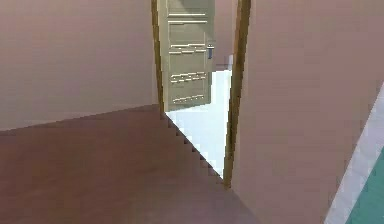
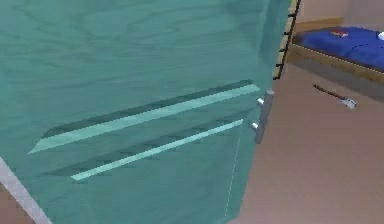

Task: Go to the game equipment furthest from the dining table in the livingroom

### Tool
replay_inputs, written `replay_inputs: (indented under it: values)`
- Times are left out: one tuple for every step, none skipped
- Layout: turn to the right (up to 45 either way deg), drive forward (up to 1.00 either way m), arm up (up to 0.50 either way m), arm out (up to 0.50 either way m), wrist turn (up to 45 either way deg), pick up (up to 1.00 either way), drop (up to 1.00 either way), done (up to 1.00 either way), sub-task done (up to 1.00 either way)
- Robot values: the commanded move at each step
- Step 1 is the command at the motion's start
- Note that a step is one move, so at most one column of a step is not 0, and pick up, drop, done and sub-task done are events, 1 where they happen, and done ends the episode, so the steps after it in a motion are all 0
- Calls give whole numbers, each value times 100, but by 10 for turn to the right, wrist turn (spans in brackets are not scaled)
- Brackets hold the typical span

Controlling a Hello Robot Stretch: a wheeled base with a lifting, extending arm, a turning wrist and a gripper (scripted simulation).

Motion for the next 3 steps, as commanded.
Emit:
replay_inputs:
  values:
    - [-210, 0, 0, 0, 0, 0, 0, 0, 0]
    - [0, 30, 0, 0, 0, 0, 0, 0, 0]
    - [30, 0, 0, 0, 0, 0, 0, 0, 0]
